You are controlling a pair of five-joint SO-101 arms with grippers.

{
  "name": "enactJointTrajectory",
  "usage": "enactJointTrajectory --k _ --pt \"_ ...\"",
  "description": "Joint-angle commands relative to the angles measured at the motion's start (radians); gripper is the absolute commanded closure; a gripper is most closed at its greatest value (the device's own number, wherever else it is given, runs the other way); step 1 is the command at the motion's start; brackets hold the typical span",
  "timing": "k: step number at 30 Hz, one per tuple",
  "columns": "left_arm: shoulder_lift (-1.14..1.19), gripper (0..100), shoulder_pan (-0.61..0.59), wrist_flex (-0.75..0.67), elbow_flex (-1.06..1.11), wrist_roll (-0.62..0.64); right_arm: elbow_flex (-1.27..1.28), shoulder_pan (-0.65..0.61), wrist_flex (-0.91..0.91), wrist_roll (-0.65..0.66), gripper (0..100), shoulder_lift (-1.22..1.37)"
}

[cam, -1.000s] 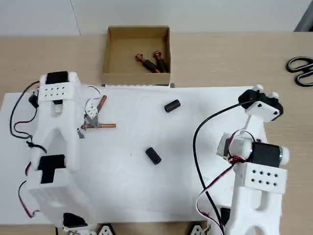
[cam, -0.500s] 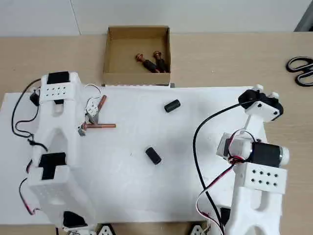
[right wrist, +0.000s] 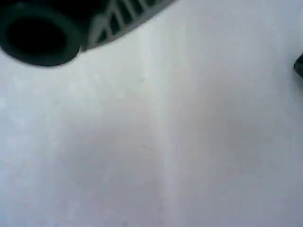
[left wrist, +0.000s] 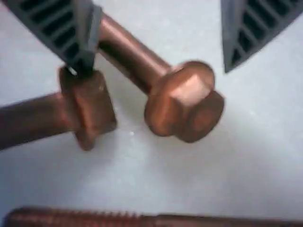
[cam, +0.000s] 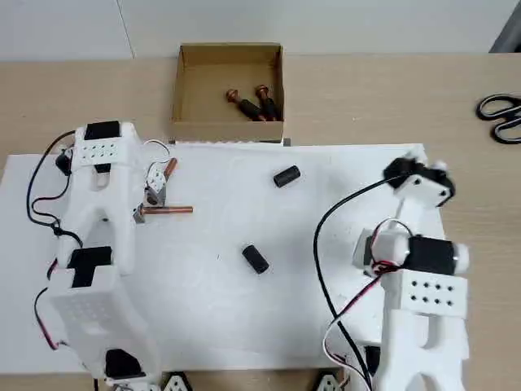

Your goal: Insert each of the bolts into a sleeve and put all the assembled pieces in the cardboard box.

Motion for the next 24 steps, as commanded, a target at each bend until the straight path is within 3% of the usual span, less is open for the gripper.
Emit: enactJointTrajectory --k 1,15,21,24 --pt "-0.006 82 0.006 -0.032 -0.031 0.005 -0.008 -0.018 -0.041 0.002 99.6 -0.018" --pt "0.133 82 0.0 -0.021 -0.03 0.005 -0.009 -0.021 -0.111 0.008 99.6 -0.018" --pt "0.132 97 0.002 0.028 -0.087 0.002 -0.009 -0.021 -0.111 0.008 99.6 -0.018" --pt "0.132 99 0.008 0.075 -0.114 0.003 -0.009 -0.021 -0.111 0.008 99.6 -0.018"
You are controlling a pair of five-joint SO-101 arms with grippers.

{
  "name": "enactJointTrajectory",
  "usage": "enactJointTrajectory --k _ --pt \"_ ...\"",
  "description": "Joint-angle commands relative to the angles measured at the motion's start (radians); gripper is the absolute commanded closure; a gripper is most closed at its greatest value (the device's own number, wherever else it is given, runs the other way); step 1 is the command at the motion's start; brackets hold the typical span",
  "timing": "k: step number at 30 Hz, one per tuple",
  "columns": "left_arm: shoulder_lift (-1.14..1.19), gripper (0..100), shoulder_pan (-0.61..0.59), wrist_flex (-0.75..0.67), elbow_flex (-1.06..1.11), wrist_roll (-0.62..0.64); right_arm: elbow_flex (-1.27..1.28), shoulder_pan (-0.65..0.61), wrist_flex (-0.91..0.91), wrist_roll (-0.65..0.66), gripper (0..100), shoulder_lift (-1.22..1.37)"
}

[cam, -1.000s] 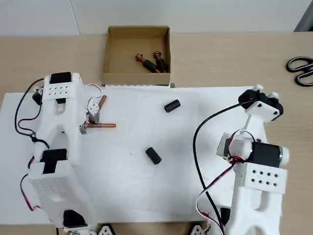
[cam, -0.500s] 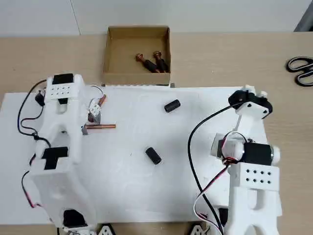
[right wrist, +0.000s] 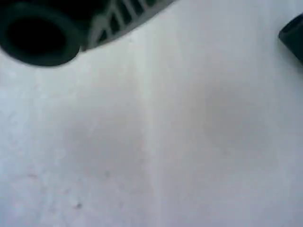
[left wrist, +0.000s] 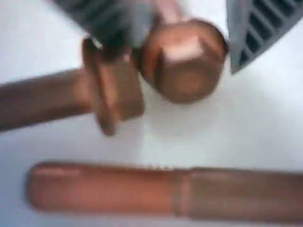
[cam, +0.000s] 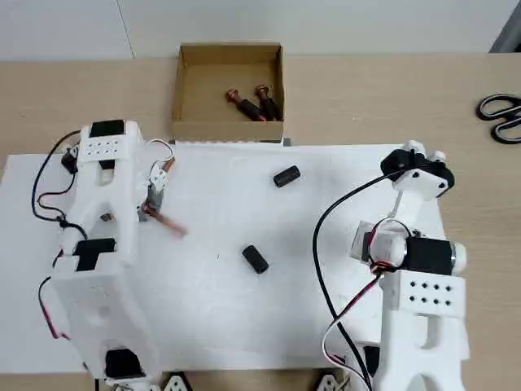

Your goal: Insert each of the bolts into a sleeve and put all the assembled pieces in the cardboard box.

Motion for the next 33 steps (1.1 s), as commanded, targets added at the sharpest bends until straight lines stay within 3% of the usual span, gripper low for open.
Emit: enactJointTrajectory --k 1,12,16,25,33 --pt "-0.003 99 0.002 0.071 -0.03 0.005 -0.011 -0.007 -0.021 0.008 99.6 -0.016" --pt "-0.005 99 0.0 0.086 -0.042 -0.003 -0.011 -0.007 -0.021 0.008 99.6 -0.016" --pt "-0.014 99 0.002 0.157 -0.134 -0.035 -0.012 -0.007 -0.021 0.008 99.6 -0.018" --pt "-0.255 99 0.002 0.153 -0.163 -0.091 -0.071 -0.007 -0.013 0.009 99.6 -0.018" --pt "-0.258 99 0.0 0.147 0.134 -0.23 -0.071 -0.007 -0.013 0.009 99.6 -0.018"
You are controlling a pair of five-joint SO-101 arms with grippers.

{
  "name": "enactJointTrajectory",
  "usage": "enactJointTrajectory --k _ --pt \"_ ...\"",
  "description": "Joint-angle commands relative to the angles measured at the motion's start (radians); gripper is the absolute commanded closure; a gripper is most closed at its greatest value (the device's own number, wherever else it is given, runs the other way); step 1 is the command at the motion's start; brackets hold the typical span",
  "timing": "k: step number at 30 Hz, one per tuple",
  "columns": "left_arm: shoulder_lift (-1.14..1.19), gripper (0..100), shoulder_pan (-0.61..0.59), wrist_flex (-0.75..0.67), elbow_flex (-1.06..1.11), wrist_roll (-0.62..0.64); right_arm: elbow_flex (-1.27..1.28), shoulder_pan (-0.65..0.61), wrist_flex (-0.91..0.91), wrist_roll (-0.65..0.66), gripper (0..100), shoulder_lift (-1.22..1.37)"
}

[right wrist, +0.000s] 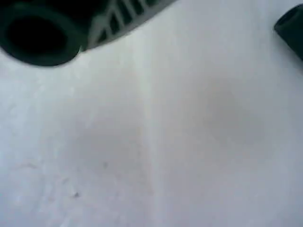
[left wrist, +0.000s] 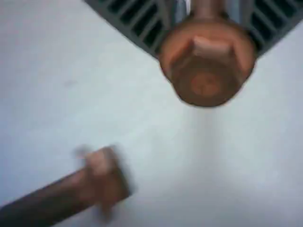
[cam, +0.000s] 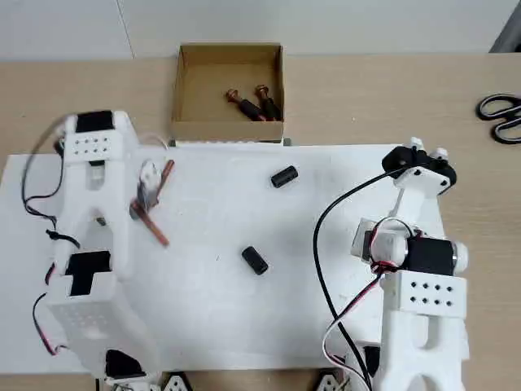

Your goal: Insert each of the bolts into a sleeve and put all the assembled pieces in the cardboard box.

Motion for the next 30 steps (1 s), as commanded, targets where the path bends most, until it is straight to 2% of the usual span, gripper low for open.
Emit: enactJointTrajectory --k 1,13,20,30 --pt "-0.063 99 0.002 0.011 0.097 -0.058 -0.051 -0.007 -0.013 0.009 99.6 -0.018" --pt "-0.061 96 0.003 -0.222 0.375 -0.12 -0.051 -0.008 -0.013 0.009 99.6 -0.018" --pt "-0.061 95 0.003 -0.265 0.475 -0.12 -0.051 -0.008 -0.013 0.009 99.6 -0.018" --pt "-0.06 96 0.002 -0.264 0.499 -0.118 -0.051 -0.008 -0.013 0.009 99.6 -0.018"
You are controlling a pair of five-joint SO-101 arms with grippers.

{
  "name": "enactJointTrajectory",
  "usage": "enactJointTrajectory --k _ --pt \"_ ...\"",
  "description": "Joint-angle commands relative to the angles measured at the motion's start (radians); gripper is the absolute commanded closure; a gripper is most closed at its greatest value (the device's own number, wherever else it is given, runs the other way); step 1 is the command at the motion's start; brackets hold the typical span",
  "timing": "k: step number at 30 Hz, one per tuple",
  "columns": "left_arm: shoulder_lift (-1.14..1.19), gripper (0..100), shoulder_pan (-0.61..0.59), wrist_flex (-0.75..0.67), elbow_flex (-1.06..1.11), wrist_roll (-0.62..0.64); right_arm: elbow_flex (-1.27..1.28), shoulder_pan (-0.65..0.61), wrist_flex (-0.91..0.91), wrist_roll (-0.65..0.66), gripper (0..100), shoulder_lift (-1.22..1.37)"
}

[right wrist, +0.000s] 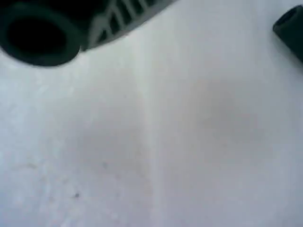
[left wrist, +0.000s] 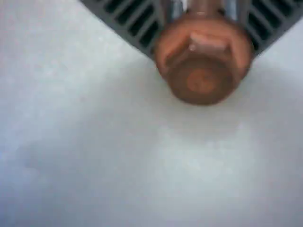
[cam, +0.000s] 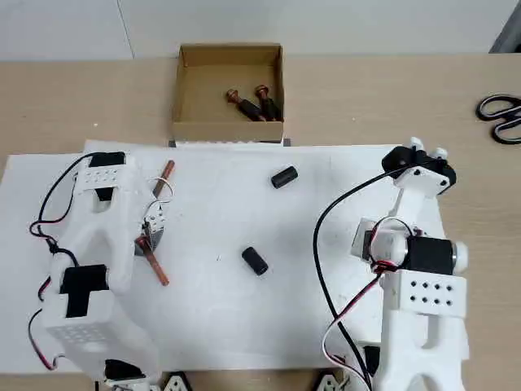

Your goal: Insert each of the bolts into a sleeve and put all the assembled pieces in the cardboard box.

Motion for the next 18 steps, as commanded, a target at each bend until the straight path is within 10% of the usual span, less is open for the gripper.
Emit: enactJointTrajectory --k 1,18 --pt "0.008 96 0.0 -0.018 0.082 0.002 -0.051 -0.008 -0.013 0.009 99.6 -0.018" --pt "-0.006 100 0.003 0.216 -0.137 0.003 -0.054 -0.202 -0.021 0.009 99.6 -0.251"
